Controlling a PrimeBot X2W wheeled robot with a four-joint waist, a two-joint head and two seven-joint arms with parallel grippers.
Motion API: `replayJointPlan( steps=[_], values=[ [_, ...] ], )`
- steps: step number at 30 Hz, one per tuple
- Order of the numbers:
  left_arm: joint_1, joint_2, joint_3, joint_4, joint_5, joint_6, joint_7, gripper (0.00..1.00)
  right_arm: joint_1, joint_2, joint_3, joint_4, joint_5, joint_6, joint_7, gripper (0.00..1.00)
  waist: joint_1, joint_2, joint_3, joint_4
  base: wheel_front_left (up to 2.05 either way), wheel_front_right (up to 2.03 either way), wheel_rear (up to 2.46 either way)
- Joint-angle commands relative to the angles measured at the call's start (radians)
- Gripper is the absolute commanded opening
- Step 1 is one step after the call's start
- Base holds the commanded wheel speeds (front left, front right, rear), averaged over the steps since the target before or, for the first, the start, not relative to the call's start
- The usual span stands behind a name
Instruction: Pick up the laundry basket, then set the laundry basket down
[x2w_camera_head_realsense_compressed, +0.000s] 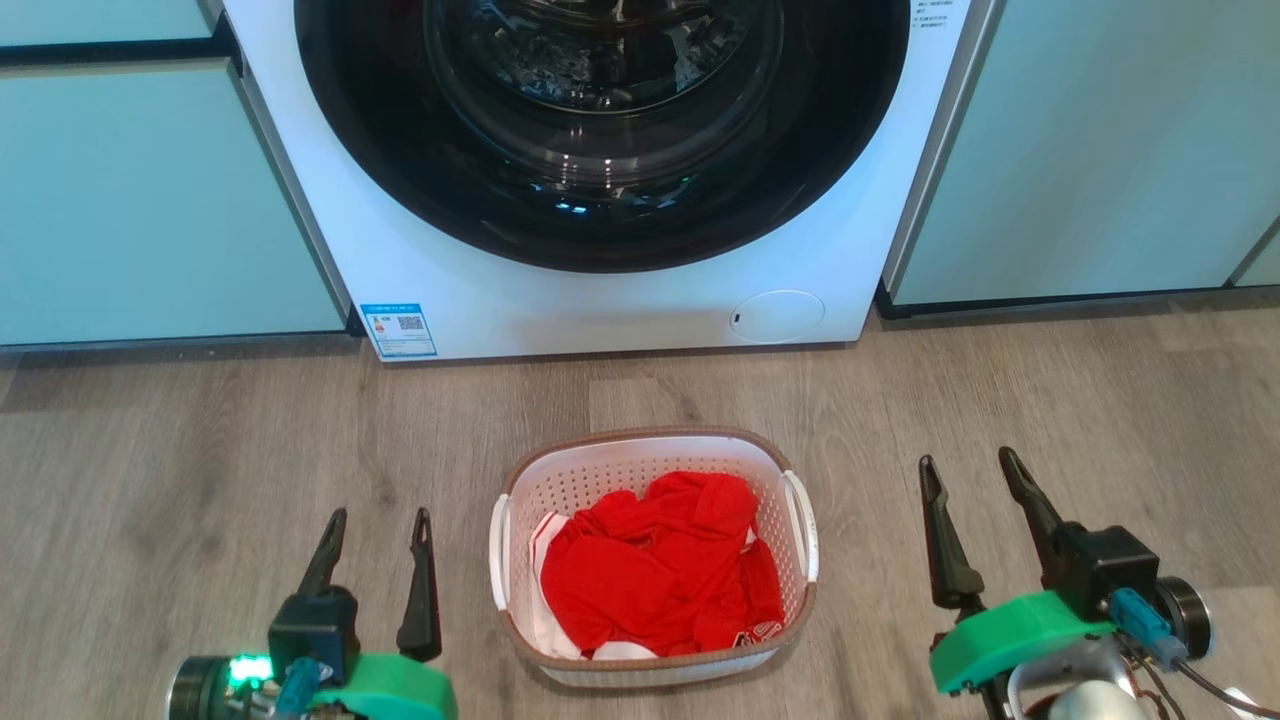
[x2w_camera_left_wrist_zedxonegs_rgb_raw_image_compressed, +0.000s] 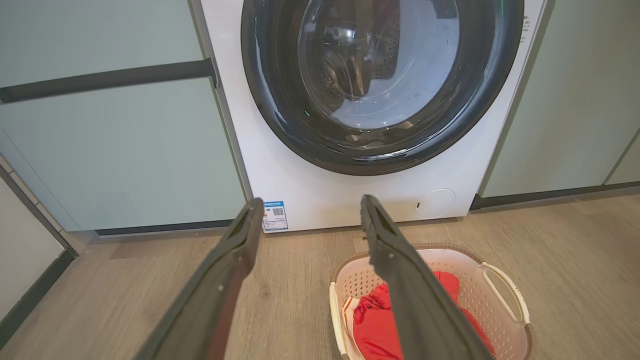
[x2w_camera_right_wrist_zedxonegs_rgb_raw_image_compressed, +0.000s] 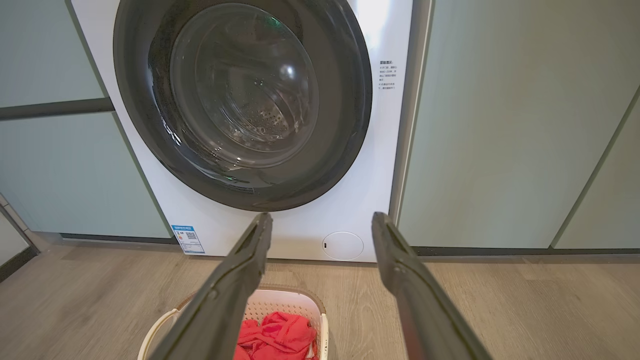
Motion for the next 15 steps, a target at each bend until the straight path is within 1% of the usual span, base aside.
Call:
replayJointPlan(
  steps=[1, 15],
  values=[
    [-0.033, -0.004, 0.033, -0.030, 0.005, -0.001, -0.012, 1.00, -0.024, -0.012, 0.023, -0.028, -0.006, 0.001, -0.012, 1.00, 0.0000, 0.0000, 0.000, 0.000, 0.00, 0.00, 0.00],
    [-0.035, -0.011, 0.042, -0.026, 0.012, -0.013, -0.012, 1.00, -0.025, -0.012, 0.016, -0.025, -0.003, 0.001, -0.012, 1.00, 0.0000, 0.0000, 0.012, -0.001, 0.00, 0.00, 0.00]
  ],
)
